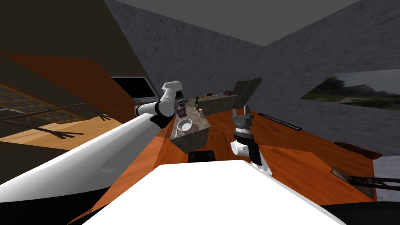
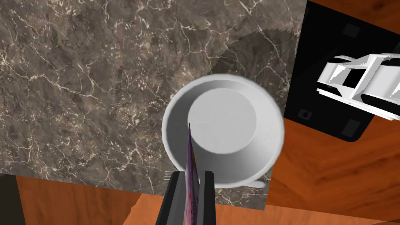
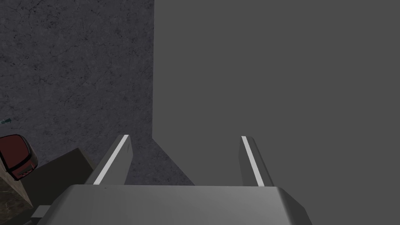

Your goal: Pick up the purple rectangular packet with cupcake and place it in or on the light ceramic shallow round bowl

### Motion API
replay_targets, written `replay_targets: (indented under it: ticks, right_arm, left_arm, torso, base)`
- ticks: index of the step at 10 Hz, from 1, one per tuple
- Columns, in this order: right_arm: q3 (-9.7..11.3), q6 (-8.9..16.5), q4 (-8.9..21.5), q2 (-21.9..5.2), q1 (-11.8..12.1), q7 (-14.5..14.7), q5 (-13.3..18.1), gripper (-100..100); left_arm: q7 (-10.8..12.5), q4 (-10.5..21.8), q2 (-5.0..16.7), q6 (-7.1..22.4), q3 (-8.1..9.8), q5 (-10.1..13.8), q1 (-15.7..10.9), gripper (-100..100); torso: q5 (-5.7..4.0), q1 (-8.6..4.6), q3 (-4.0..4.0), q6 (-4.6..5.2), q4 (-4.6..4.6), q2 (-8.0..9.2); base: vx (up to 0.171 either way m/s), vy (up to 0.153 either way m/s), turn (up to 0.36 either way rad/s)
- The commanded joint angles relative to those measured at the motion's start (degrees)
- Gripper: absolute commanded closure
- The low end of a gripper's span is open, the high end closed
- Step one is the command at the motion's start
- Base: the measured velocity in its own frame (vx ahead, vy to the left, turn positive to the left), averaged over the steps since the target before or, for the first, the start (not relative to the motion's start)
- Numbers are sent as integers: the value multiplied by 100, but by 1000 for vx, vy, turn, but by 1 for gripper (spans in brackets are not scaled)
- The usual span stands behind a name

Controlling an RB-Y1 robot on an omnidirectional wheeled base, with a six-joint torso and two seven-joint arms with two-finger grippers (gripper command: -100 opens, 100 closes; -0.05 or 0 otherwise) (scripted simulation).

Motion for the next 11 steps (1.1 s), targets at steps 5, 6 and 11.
replay_targets:
  ticks: [5,6,11]
  right_arm:
    - [0,0,0,0,0,0,0,0]
    - [0,0,0,0,0,0,0,0]
    - [0,0,0,1,0,0,0,0]
  left_arm:
    - [10,174,64,243,15,-8,-139,-100]
    - [10,175,65,240,15,-8,-139,-100]
    - [86,369,90,254,67,-53,-356,-100]
  torso:
    - [-4,-19,-12,5,-9,-16]
    - [-4,-22,-14,6,-10,-19]
    - [-5,-24,-16,6,-11,-21]
  base:
    - [-4,17,2]
    - [0,0,0]
    - [3,4,-1]
